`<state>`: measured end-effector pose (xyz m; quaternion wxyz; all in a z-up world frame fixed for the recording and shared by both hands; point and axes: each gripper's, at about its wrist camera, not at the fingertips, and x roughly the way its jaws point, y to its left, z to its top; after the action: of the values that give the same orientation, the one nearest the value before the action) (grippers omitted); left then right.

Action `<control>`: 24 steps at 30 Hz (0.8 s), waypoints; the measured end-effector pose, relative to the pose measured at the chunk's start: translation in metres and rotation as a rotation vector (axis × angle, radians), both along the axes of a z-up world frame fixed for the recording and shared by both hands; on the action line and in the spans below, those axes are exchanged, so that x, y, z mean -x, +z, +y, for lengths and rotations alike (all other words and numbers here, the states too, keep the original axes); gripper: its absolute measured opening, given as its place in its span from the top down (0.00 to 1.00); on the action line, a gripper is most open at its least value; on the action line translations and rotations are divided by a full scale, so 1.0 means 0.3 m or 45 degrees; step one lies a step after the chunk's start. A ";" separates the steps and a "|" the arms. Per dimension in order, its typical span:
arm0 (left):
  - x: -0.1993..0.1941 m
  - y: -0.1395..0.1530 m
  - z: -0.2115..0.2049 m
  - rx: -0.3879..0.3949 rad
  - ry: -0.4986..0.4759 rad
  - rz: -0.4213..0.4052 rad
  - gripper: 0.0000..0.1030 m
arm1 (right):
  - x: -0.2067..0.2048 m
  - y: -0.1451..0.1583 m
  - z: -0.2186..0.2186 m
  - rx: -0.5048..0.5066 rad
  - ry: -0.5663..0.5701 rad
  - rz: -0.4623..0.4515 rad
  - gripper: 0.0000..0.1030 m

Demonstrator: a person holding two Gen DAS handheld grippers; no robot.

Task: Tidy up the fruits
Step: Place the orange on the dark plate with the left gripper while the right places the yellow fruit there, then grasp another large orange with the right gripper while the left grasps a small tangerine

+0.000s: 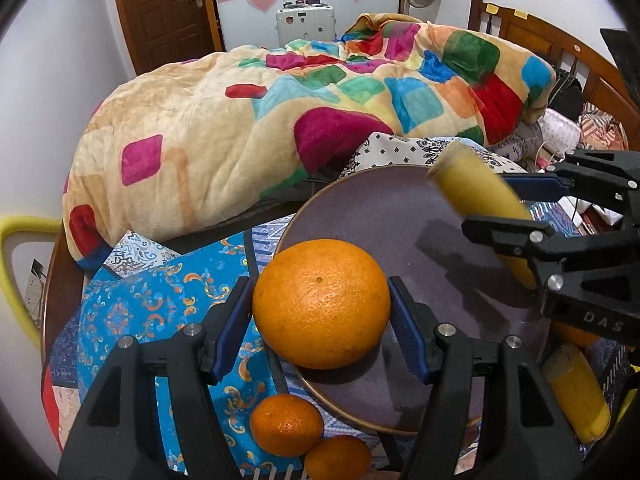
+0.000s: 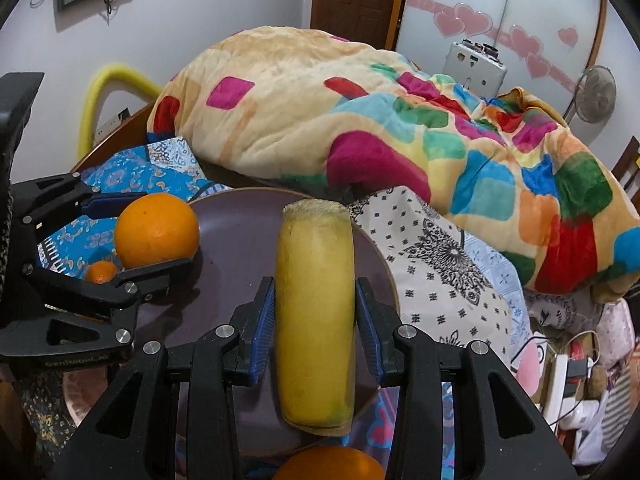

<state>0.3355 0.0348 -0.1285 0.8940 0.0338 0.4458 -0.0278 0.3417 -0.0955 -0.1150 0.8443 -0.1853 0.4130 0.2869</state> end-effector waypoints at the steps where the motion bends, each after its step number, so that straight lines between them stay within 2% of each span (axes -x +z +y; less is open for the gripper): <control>1: -0.001 0.001 0.001 0.003 0.001 0.002 0.36 | 0.005 -0.002 0.001 0.006 0.000 -0.005 0.65; 6: 0.005 0.019 0.010 0.047 -0.010 -0.010 0.33 | 0.032 0.032 -0.021 -0.010 -0.017 -0.073 0.60; 10: 0.050 0.078 0.002 0.035 -0.005 -0.093 0.27 | 0.064 0.090 -0.074 -0.085 -0.047 -0.109 0.59; 16: 0.145 0.176 0.010 0.019 0.018 -0.199 0.27 | 0.128 0.154 -0.138 -0.146 -0.090 -0.182 0.55; 18: 0.180 0.203 0.015 0.006 0.027 -0.231 0.27 | 0.151 0.170 -0.154 -0.162 -0.100 -0.203 0.51; 19: 0.199 0.214 0.016 -0.001 0.031 -0.246 0.27 | 0.166 0.177 -0.163 -0.171 -0.104 -0.215 0.48; 24: 0.291 0.244 0.032 -0.018 0.047 -0.296 0.26 | 0.240 0.196 -0.198 -0.196 -0.117 -0.262 0.46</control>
<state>0.2481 0.0444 -0.0553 0.9399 0.0350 0.3397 -0.0040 0.2696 -0.1549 -0.0563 0.9062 -0.1294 0.3089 0.2580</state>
